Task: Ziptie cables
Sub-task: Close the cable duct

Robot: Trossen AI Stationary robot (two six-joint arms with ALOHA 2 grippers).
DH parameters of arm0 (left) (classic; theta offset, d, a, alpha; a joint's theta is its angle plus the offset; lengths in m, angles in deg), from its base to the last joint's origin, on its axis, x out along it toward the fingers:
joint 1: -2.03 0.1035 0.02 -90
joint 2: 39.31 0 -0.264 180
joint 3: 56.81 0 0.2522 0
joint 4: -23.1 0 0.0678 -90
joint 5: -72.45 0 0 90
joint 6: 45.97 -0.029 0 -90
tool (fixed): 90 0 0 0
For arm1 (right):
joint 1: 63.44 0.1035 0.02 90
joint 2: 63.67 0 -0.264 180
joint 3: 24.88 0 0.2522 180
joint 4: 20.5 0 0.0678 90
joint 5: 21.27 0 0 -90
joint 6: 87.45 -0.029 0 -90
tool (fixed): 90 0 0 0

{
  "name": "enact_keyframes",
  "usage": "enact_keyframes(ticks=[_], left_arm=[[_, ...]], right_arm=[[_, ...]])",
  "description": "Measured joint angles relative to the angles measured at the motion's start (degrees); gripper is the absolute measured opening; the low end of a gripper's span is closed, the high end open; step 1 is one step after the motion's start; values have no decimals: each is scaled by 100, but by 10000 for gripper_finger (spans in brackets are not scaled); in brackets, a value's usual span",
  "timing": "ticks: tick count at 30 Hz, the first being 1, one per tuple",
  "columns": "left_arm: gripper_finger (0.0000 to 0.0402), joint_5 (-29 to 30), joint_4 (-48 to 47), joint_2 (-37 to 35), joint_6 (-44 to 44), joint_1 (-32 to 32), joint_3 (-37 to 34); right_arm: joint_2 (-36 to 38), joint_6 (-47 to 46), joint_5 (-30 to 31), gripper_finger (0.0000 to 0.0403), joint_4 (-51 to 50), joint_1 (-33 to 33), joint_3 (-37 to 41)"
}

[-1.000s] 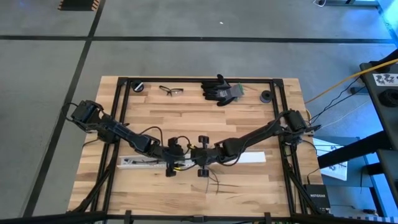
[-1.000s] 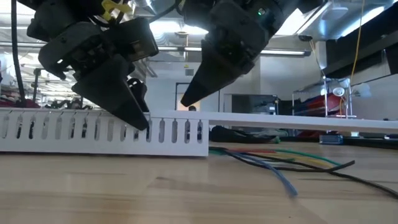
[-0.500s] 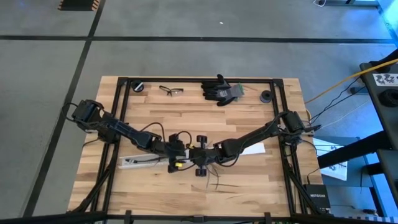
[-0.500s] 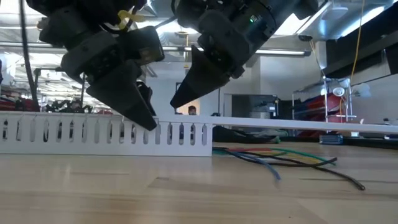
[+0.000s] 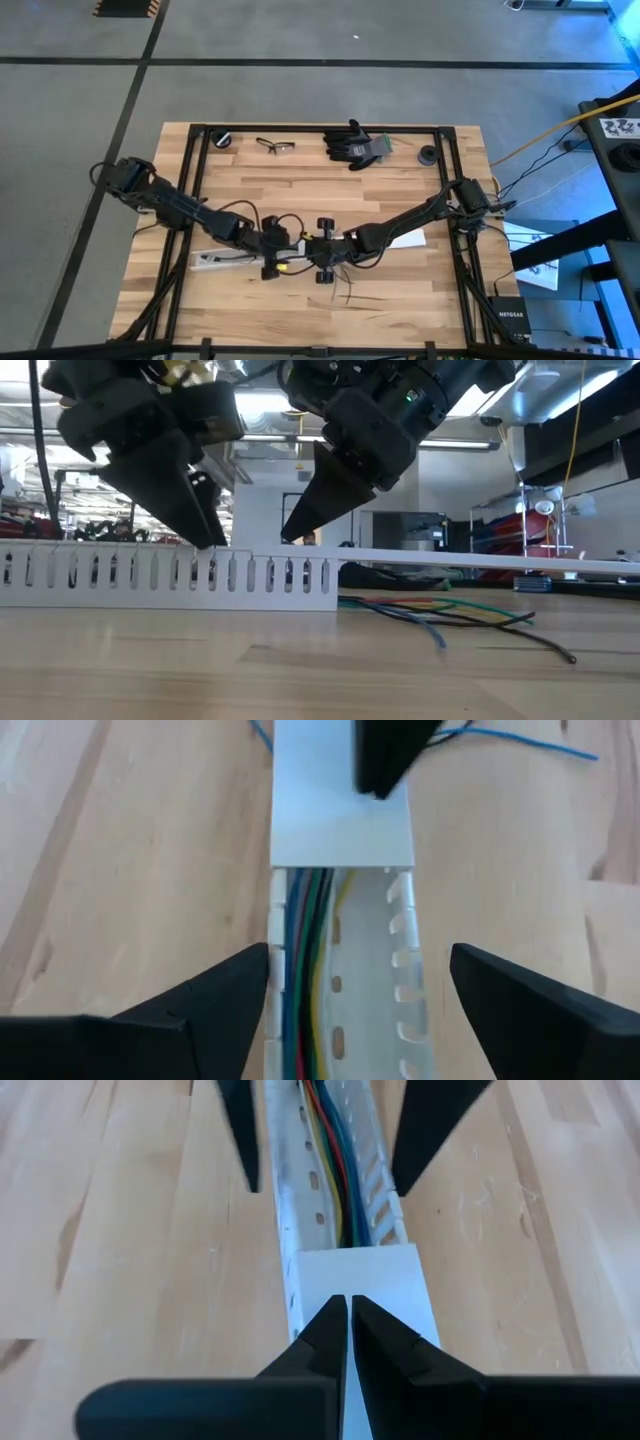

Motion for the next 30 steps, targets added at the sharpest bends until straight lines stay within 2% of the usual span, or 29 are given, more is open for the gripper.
enact_keyframes(ticks=[4,9,11,21,30], left_arm=[[296,376,191,236,164,-251,-17],[296,840,983,501,206,-423,-177],[292,935,943,505,293,-458,-208],[236,1050,1092,621,283,-549,-203],[234,1047,1142,645,268,-551,-201]], right_arm=[[-2,27,0,5,-14,0,1],[-4,47,0,5,-21,0,1],[-4,47,-2,5,-27,0,1],[3,44,-7,5,-20,0,1],[330,-388,-870,5,-451,0,1]])
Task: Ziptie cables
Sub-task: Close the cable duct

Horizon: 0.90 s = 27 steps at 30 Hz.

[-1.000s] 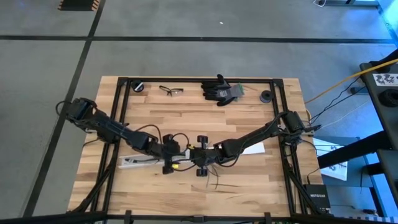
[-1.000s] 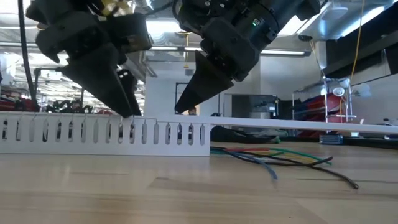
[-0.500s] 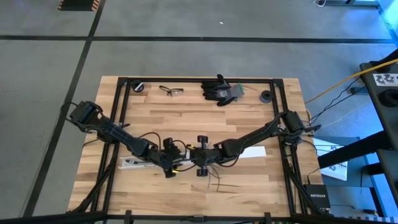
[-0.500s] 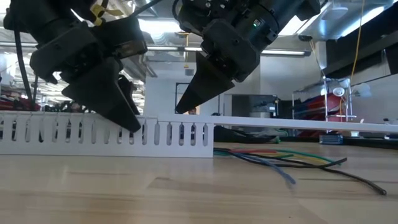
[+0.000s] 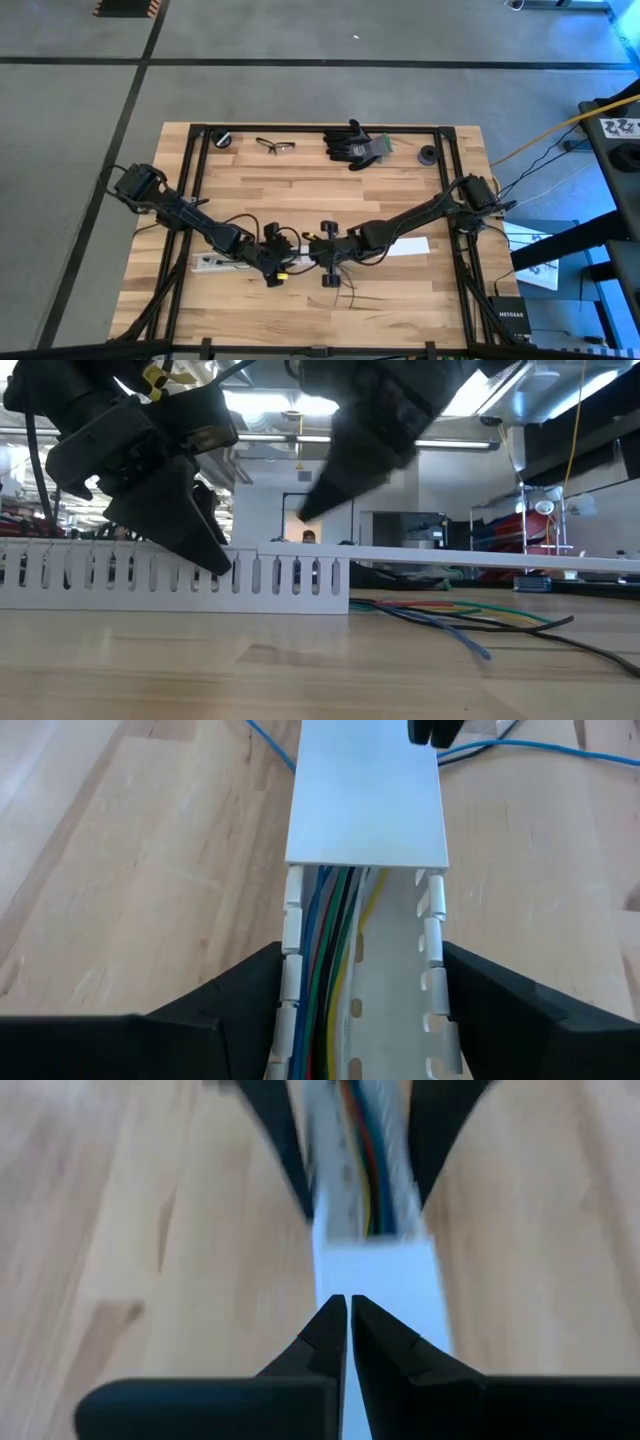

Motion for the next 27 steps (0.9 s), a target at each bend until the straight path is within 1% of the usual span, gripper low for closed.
enact_keyframes(ticks=[3,12,19,24,27], left_arm=[[234,-3,-2,0,-1,-6,0],[233,-34,1,0,-9,-4,0],[233,-62,-26,1,-30,-8,-2],[233,-99,-13,2,-31,-8,-7],[233,-106,9,4,-31,-6,-7]], right_arm=[[-62,-155,-66,5,-186,13,4],[-151,-123,277,5,-106,-2,22],[-498,-100,70,5,411,0,7],[-530,-198,8,5,835,-2,20],[-546,-342,-126,5,993,-2,24]])
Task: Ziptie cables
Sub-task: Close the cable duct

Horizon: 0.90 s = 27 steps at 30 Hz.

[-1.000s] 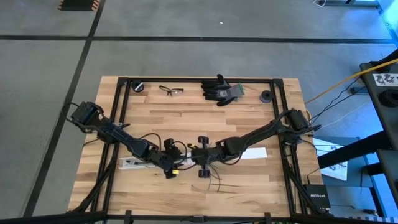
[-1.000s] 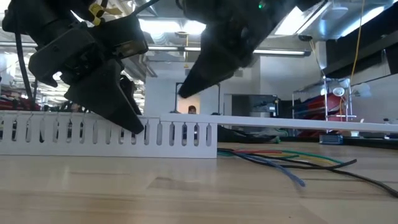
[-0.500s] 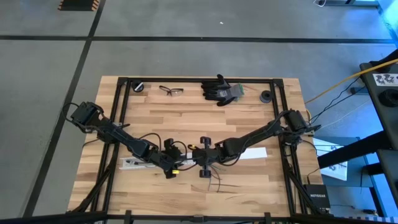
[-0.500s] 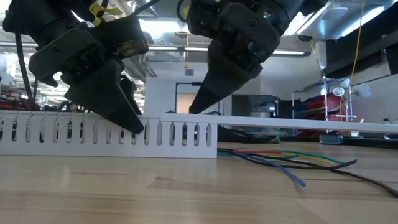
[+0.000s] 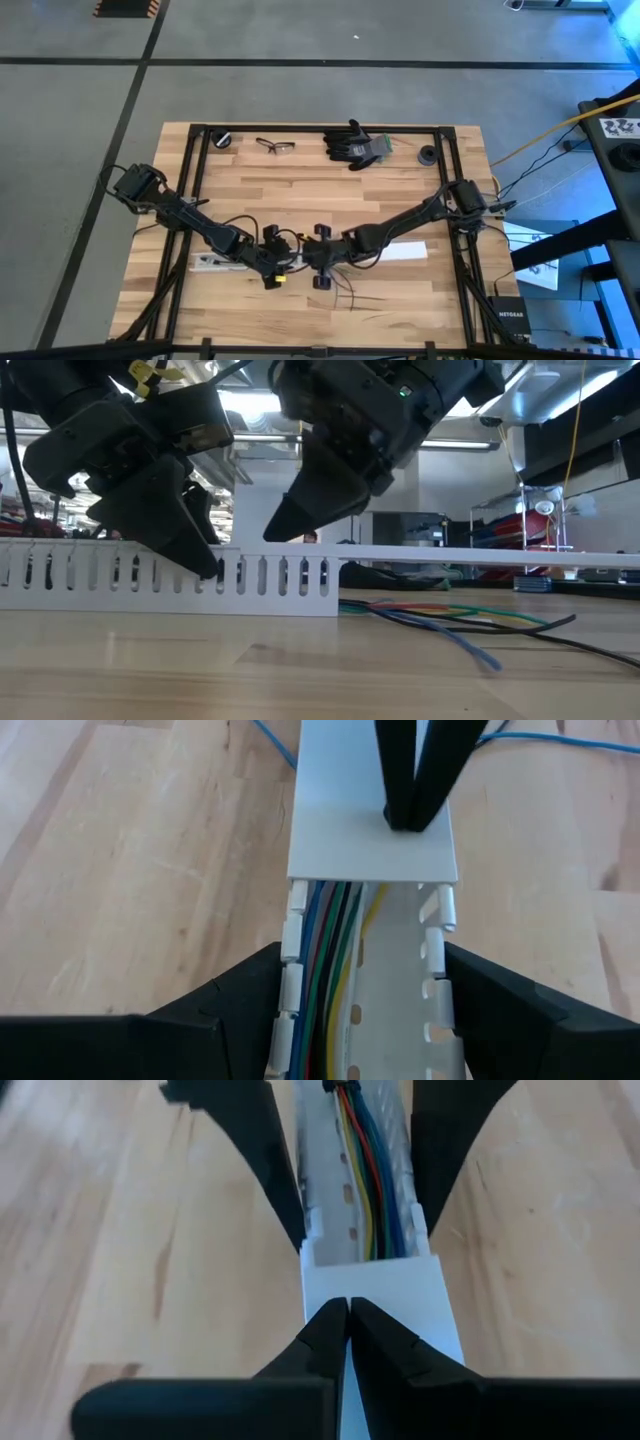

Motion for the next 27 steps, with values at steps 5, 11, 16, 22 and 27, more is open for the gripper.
enact_keyframes(ticks=[5,11,16,22,27], left_arm=[[233,21,13,5,29,42,0],[235,27,190,12,-95,14,-14],[238,-34,338,20,-252,8,-15],[239,-126,497,24,-366,76,-15],[239,-165,338,22,-216,130,2]], right_arm=[[-130,-263,-205,5,49,-3,-15],[-153,-278,-101,5,116,2,-9],[-153,-261,-81,5,97,10,-9],[-153,-234,-79,5,50,7,-2],[-153,-146,-55,5,71,4,-4]])
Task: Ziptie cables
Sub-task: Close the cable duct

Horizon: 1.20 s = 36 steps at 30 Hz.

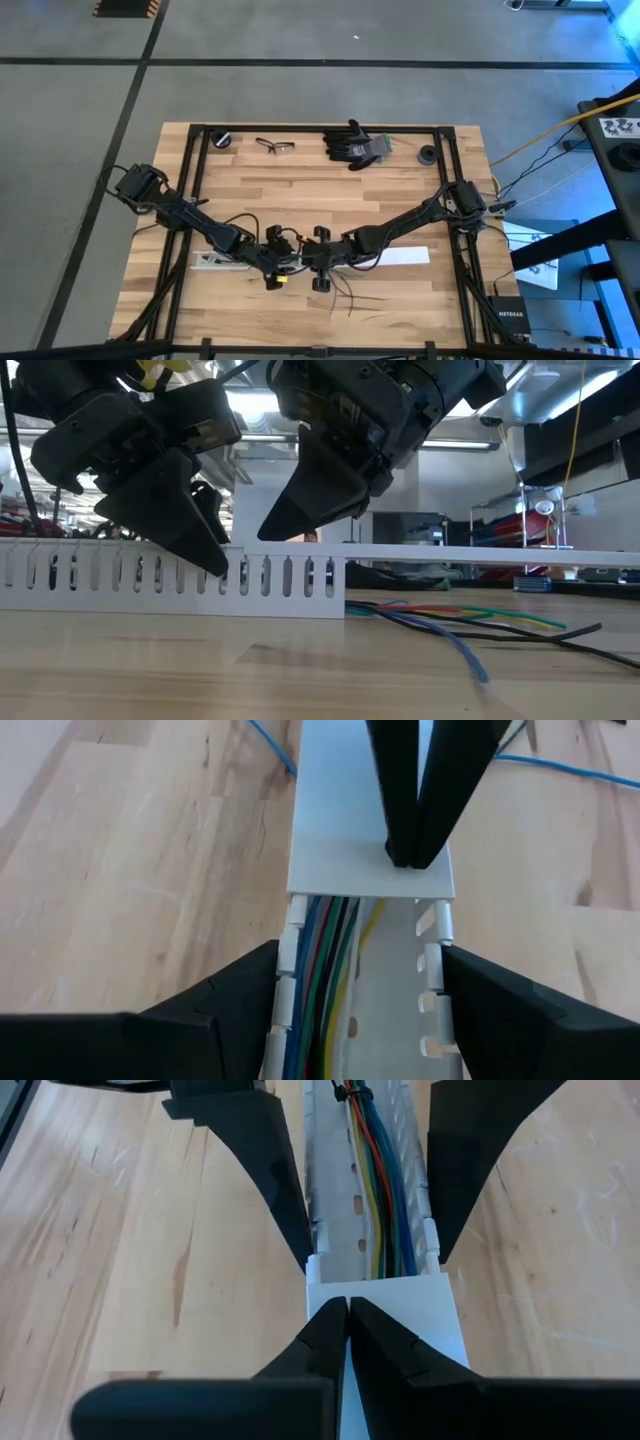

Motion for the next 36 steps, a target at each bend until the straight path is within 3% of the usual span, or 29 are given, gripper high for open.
enact_keyframes(ticks=[16,30,36], left_arm=[[239,-899,198,125,99,459,11],[240,-966,35,4,-447,487,20],[268,-1048,-60,0,-382,537,26]], right_arm=[[0,158,190,5,-21,-2,11],[-2,283,265,5,68,-2,4],[-2,292,282,5,73,-4,4]])
